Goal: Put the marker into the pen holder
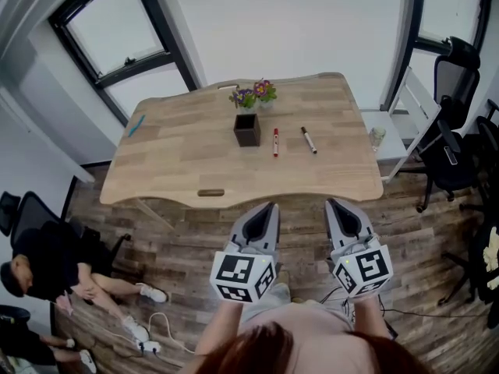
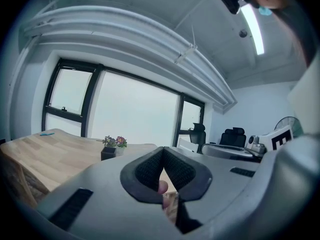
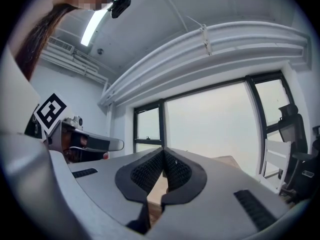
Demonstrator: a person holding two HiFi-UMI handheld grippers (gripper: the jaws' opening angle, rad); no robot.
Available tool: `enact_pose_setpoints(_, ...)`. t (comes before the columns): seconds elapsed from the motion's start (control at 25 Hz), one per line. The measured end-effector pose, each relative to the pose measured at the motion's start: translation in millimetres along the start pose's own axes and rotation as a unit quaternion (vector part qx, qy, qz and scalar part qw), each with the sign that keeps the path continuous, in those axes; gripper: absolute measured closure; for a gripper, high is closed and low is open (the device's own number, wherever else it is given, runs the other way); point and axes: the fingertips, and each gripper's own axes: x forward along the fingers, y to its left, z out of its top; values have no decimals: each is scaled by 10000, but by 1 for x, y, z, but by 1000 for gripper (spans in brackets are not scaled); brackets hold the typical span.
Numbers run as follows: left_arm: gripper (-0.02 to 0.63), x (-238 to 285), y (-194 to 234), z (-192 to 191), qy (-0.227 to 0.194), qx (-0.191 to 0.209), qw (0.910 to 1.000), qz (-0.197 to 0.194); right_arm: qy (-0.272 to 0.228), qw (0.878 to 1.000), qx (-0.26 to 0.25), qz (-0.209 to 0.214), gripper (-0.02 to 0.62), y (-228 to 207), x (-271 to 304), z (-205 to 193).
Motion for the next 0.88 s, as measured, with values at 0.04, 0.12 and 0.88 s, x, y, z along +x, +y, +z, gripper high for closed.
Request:
enact_pose_setpoints(0.04, 604, 3, 4, 2, -5, -6, 10000, -21, 10, 10000, -39, -20, 595, 0, 6, -1)
enact_pose_setpoints(0.12, 604, 9, 12, 5, -20, -14, 10000, -63, 30, 9999, -132, -65, 595, -1, 18, -2)
enact_pose_setpoints(0.88, 604, 59, 98, 17, -1, -86, 9996, -250, 171, 9972, -498, -527, 595, -8, 116, -15)
